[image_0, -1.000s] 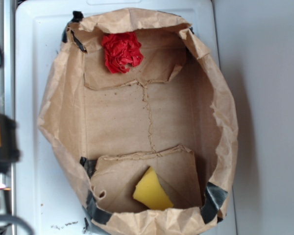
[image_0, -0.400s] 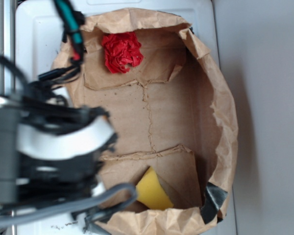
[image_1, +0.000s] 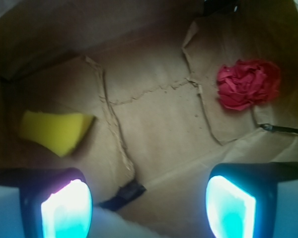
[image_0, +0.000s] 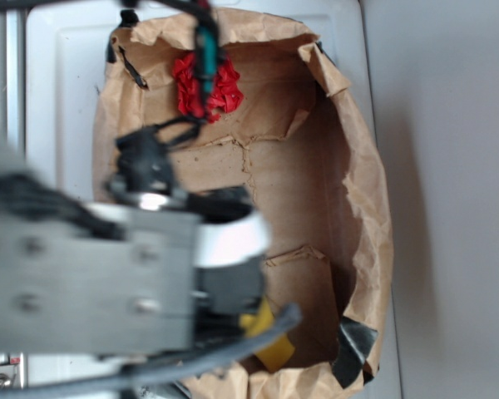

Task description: Grab the red paper.

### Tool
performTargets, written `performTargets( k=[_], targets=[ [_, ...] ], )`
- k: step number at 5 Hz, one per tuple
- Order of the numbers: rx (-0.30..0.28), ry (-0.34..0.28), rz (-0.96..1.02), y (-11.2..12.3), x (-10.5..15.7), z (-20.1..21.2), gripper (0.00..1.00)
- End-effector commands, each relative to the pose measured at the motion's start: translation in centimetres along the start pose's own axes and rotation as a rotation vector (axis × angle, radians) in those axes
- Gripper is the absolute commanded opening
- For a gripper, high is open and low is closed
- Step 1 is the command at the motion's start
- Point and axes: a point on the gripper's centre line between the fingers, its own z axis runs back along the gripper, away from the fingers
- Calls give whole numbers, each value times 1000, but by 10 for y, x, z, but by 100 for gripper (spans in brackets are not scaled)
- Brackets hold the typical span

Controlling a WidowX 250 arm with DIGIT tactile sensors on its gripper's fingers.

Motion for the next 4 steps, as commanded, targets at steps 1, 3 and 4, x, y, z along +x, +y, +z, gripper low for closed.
performTargets(
  k=[1, 3, 4],
  targets=[
    [-47, -57, 252, 6, 33, 0, 100],
    [-70, -61, 398, 13, 39, -4, 100],
    [-48, -63, 494, 15, 40, -9, 100]
  ],
)
